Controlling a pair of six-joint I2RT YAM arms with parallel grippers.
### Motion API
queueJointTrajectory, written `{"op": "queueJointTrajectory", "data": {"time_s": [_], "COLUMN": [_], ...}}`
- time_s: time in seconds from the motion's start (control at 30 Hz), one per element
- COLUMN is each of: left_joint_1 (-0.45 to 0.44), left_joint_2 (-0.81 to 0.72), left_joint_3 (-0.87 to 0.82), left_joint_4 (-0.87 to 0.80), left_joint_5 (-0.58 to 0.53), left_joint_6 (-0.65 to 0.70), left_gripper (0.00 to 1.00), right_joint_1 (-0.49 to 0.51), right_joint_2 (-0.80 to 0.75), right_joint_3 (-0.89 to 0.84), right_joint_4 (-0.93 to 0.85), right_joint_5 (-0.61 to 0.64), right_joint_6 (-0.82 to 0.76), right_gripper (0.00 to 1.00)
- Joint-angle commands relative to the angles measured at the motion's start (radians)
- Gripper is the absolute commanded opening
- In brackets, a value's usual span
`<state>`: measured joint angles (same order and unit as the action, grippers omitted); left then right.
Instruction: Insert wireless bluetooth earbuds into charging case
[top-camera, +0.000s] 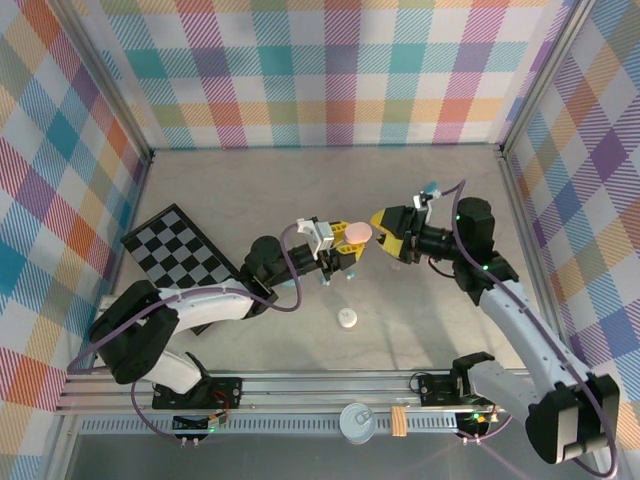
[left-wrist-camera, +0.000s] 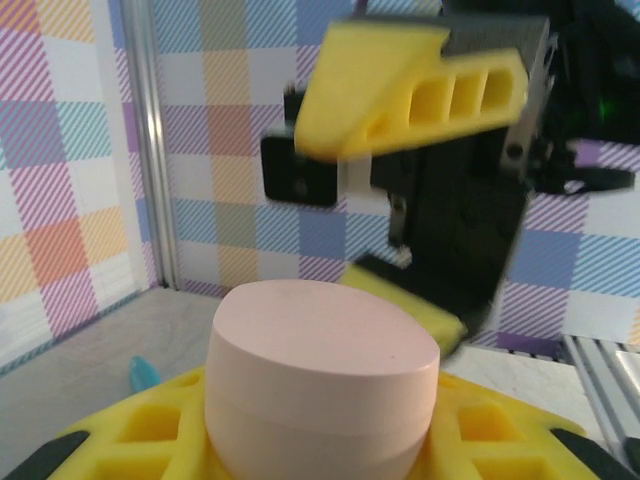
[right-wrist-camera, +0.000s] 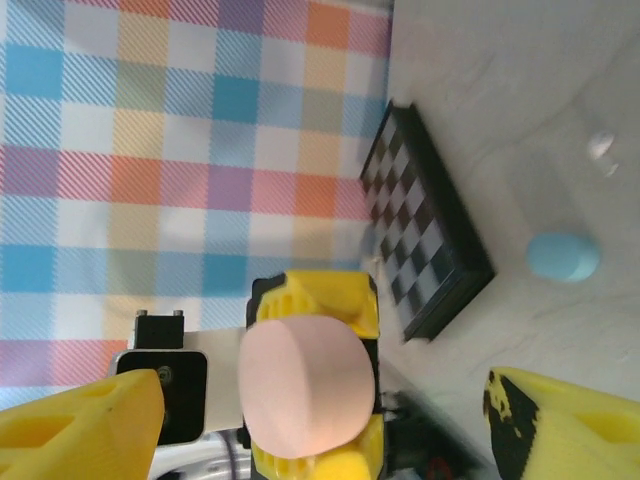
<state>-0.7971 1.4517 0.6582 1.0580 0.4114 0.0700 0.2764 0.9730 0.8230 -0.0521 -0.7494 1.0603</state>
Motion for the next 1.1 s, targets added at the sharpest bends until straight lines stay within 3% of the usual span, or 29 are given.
{"op": "queueJointTrajectory", "data": {"time_s": [0.0,0.13,0.23,0.4,0.63,1.07], "left_joint_1": [0.034,0.081,0.109,0.133,0.141,0.141], "left_joint_2": [-0.053,-0.076,-0.086,-0.108,-0.14,-0.158], "left_joint_3": [-0.029,-0.05,-0.061,-0.09,-0.098,-0.106], "left_joint_4": [-0.018,0.007,0.023,0.036,0.011,0.012], "left_joint_5": [0.095,0.169,0.208,0.253,0.317,0.365], "left_joint_6": [-0.043,-0.126,-0.167,-0.19,-0.206,-0.211], "left_gripper": [0.36,0.35,0.35,0.34,0.34,0.34], "right_joint_1": [0.004,0.029,0.091,0.198,0.286,0.29], "right_joint_2": [-0.056,-0.062,-0.083,-0.069,0.049,0.085], "right_joint_3": [0.113,0.177,0.2,0.187,0.235,0.244], "right_joint_4": [-0.328,-0.411,-0.457,-0.437,-0.377,-0.264], "right_joint_5": [0.12,0.074,0.169,0.223,0.224,0.407], "right_joint_6": [-0.394,-0.686,-0.907,-1.235,-1.333,-1.215], "right_gripper": [0.86,0.9,0.93,0.91,0.91,0.91]}}
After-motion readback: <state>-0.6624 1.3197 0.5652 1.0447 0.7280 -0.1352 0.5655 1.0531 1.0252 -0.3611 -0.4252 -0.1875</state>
